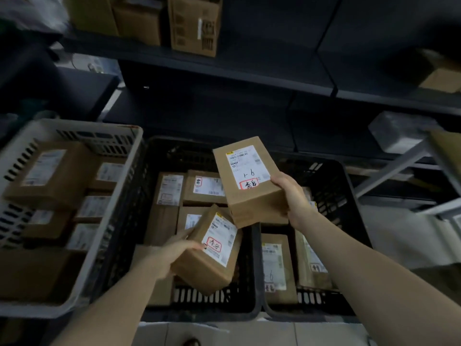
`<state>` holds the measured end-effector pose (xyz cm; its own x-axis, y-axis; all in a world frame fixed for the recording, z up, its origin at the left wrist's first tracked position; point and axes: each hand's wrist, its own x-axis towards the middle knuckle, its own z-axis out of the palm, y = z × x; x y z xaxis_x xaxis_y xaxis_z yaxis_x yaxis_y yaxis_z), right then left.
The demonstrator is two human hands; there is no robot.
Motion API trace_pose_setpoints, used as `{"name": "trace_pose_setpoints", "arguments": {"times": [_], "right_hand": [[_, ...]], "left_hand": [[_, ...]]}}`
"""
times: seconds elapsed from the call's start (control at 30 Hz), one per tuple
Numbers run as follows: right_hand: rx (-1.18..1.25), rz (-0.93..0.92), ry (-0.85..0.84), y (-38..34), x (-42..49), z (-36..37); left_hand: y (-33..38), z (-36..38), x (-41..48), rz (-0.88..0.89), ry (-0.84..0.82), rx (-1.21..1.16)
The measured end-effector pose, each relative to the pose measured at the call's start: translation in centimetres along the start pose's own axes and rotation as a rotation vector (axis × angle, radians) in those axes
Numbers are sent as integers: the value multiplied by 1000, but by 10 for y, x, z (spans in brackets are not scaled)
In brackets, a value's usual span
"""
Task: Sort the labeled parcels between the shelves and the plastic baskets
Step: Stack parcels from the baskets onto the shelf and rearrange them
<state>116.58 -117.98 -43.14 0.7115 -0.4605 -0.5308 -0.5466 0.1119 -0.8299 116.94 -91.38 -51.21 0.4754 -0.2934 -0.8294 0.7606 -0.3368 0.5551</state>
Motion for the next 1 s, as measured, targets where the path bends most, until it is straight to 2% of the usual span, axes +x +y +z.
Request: {"name": "trace_pose_setpoints", "arguments": {"times": [0.13, 0.3, 0.4, 0.5, 0.63, 0.73, 0.8, 0.9, 0.93, 1.0], "right_hand": [[22, -2, 15, 13, 7, 6], [33, -10, 25, 15, 8, 9], [11, -22, 31, 20, 12, 5], [-13, -55, 8, 27, 14, 5], [-83, -96, -20, 31, 15, 12], [-67, -115, -37, 33, 14, 16], [-53, -112, -39, 33, 14, 15], [-62, -116, -40, 33, 14, 12], [-69, -116, -43, 32, 14, 12], [-78, -119, -51, 32, 14, 11]], "left_hand": [[27, -32, 0, 6, -44, 230], [50, -32, 2, -52, -284, 545], [44, -19, 17, -55, -355, 586], [35, -13, 37, -1, -356, 607], [41, 4, 42, 160, -416, 969], [31, 20, 41, 243, -279, 1032], [23, 24, 47, 121, -236, 1112], [32, 26, 57, -222, -457, 1158], [37, 27, 58, -285, -535, 1153], [44, 27, 60, -297, -571, 1154]]}}
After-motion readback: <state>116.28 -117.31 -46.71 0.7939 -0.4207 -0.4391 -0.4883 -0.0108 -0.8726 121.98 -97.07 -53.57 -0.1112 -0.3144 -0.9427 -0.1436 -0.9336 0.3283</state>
